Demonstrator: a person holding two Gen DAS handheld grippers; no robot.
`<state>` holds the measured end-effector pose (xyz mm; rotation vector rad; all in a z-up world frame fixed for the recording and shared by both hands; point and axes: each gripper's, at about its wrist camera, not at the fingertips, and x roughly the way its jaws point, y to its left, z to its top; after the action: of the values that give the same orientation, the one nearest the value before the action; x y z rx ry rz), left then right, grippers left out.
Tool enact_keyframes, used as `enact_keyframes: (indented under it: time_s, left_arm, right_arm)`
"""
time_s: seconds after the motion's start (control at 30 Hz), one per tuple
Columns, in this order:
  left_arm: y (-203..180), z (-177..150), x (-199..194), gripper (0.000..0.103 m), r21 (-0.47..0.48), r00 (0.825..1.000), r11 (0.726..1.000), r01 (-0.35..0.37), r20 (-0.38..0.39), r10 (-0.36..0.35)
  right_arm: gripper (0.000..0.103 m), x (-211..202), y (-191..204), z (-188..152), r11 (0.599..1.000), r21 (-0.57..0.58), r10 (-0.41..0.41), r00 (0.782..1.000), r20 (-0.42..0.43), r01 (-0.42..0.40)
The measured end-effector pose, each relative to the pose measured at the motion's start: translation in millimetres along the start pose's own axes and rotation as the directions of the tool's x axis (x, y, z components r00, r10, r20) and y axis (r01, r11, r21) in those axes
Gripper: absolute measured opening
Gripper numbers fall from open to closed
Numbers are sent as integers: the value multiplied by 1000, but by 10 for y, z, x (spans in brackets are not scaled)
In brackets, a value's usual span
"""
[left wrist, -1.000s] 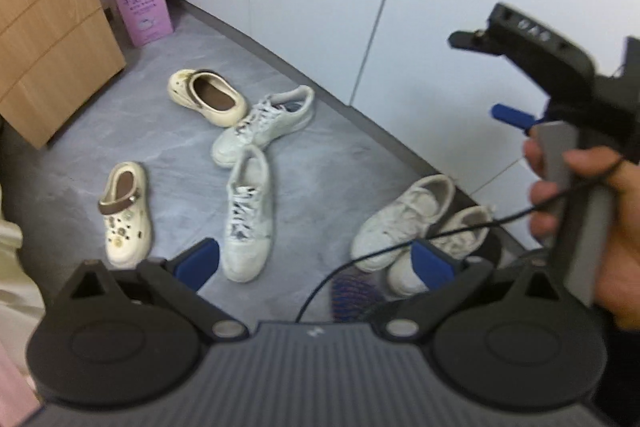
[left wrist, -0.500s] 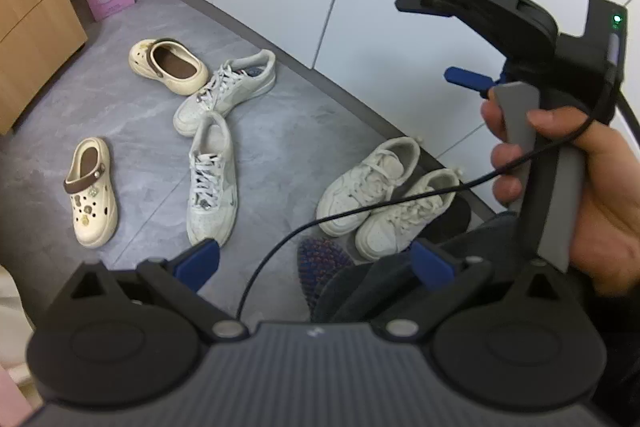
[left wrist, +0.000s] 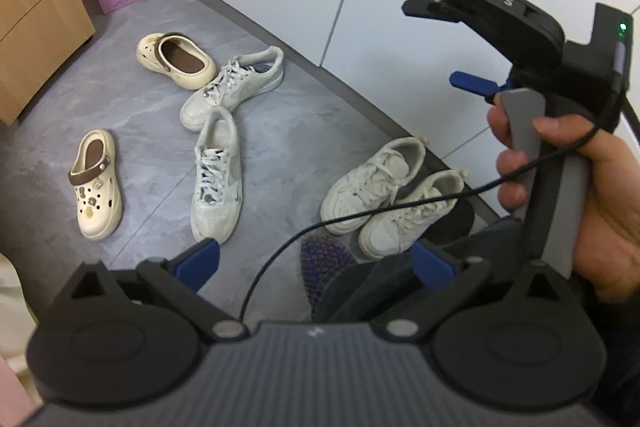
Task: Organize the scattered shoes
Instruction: 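Set the white sneaker down on the floor and open the left gripper, then lower the right gripper onto a white sneaker and grasp its heel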
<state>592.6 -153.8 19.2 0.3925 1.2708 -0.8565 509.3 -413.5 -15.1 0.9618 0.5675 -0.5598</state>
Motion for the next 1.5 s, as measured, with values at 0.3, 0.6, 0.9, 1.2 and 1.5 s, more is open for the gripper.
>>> enact_keyframes:
  time_s: [0.3,0.6,0.9,1.2,1.5]
  left_arm:
    - [71,100,47,103,-25,997,997,-67,40,68]
    - [163,214,-56,103,-57,961,974,-218,164,224]
    - [173,239,23,103,-70,952,964,-258,149,266]
    - [336,242,-190,103,-174,922,938,-299,198,331]
    - [320,136,-397,103,-247,916,934,-257,246,318]
  right_arm:
    - [103,31,61,-24,999,-37,-4,1000,-22,3]
    - [103,210,130,-88,996,-84,-42,995,-93,34]
    - [103,356,241,-194,982,-181,-78,978,-191,43]
    - [103,584,255,-244,977,-184,-153,950,-272,105]
    - [103,1526,446,-699,936,-276,-288,929,-232,221]
